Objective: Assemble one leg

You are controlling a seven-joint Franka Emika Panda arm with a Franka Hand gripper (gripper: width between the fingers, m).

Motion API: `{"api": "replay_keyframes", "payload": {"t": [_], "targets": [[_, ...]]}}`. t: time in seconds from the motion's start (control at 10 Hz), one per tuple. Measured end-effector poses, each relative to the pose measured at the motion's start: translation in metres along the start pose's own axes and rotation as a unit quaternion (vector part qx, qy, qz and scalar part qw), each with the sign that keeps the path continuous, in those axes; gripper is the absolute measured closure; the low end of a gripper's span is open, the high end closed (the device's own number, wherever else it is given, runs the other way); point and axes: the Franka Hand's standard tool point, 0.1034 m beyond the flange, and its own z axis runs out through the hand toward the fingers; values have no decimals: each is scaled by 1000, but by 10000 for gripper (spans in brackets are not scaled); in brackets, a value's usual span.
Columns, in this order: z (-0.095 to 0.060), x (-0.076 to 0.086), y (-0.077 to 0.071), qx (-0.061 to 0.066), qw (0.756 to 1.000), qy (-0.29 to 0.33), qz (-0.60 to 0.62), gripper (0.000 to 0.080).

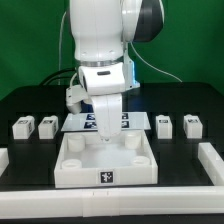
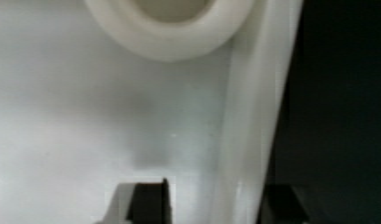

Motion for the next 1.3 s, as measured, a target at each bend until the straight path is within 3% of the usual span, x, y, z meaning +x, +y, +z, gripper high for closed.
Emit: {"api": "replay_keyframes", "payload": {"t": [0.1,0.7,1.2,1.3], "targets": [[0,0,1,-1,1000,0,1,732],[-1,1,3,-3,1000,-1,8,743],[-6,50,50,-22,1000,7,6,742],[-3,59,53,-15,1000,10,17,742]]}}
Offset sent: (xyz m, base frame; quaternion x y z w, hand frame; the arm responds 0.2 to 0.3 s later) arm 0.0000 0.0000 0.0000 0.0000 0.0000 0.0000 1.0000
